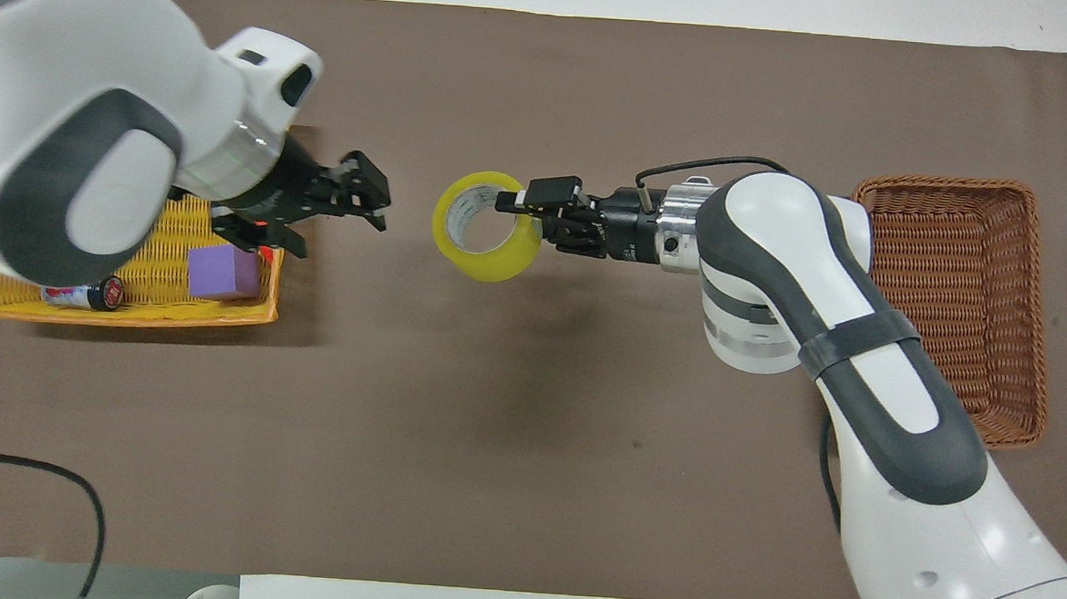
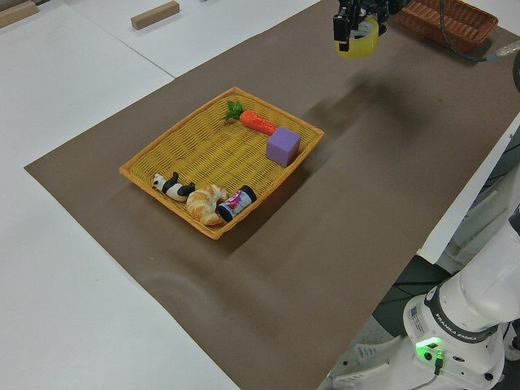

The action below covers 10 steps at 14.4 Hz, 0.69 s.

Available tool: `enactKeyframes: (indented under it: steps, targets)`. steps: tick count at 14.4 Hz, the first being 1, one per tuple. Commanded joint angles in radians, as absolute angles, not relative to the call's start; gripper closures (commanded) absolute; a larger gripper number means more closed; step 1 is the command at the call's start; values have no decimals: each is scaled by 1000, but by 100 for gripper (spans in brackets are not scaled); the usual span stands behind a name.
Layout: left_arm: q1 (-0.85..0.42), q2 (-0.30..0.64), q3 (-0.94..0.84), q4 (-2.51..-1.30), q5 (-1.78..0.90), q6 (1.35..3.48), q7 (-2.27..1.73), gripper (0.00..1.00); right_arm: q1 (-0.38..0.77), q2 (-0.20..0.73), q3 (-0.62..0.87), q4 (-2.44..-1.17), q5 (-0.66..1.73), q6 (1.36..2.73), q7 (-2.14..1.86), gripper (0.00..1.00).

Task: Move tape to another basket
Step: 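Open the left gripper and withdraw it while the right gripper holds tape, then carry the tape roll with the right gripper into the wicker basket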

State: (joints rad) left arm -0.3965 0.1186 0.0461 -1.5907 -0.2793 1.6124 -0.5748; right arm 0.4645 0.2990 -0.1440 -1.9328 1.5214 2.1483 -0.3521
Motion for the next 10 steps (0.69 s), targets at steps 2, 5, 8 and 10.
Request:
enactKeyframes:
  steps: [2, 5, 8, 10]
  targets:
    - [-217, 23, 92, -1595, -220, 1523, -380, 0, 202, 293, -143, -1884, 1292, 1898, -356, 100]
    - [-114, 17, 94, -1568, -72, 1523, -189, 0, -34, 268, -147, -1873, 1108, 1676, -394, 100]
    - [-26, 15, 92, -1575, -20, 1539, -94, 0, -286, 268, -149, -1844, 965, 1489, -451, 100]
    - [-5, 12, 92, -1582, -20, 1534, -101, 0, -427, 276, -146, -1813, 814, 1448, -515, 100]
